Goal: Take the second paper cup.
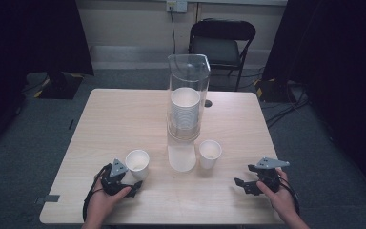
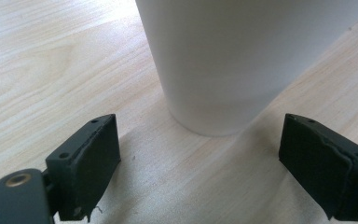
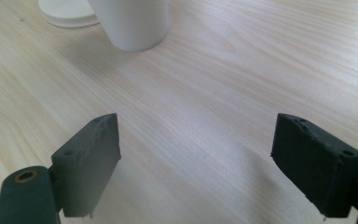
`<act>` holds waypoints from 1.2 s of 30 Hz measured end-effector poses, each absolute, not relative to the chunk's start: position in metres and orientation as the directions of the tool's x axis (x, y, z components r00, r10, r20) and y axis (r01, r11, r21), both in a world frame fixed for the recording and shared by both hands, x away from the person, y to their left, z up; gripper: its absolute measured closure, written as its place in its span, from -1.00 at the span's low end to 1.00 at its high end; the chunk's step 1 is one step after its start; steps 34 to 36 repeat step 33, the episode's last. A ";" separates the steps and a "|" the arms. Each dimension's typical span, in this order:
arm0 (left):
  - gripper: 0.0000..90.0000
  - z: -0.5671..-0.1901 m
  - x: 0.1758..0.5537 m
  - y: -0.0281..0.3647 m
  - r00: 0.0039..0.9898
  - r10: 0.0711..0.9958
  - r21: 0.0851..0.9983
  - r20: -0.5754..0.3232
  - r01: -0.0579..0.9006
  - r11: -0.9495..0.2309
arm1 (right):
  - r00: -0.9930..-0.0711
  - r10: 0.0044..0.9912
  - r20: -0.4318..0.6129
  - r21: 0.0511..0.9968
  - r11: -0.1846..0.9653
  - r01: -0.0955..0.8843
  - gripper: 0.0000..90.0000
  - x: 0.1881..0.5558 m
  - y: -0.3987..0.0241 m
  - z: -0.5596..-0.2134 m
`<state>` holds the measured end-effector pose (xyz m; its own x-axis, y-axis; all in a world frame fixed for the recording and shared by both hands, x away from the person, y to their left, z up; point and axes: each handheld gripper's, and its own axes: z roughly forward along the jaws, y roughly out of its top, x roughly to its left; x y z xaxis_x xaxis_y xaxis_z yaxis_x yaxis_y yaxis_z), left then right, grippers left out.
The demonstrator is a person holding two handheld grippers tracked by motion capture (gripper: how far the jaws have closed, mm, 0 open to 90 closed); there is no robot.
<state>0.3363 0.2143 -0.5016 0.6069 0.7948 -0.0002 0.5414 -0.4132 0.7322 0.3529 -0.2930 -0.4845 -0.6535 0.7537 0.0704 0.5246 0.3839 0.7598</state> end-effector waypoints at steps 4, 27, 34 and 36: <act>-0.73 -0.502 0.336 0.214 0.607 0.795 0.732 0.000 0.541 -0.414 | -0.652 0.755 0.075 0.755 0.385 0.531 -0.66 0.349 -0.301 -0.487; -0.73 -0.502 0.336 0.214 0.607 0.795 0.733 0.000 0.541 -0.413 | -0.662 0.749 -0.015 0.734 0.458 0.502 -0.69 0.335 -0.326 -0.500; -0.73 -0.502 0.336 0.214 0.606 0.796 0.734 -0.001 0.541 -0.411 | -0.664 0.748 -0.014 0.735 0.458 0.500 -0.69 0.333 -0.328 -0.500; -0.73 -0.502 0.336 0.214 0.606 0.796 0.734 -0.001 0.541 -0.411 | -0.664 0.748 -0.014 0.735 0.458 0.500 -0.69 0.333 -0.328 -0.500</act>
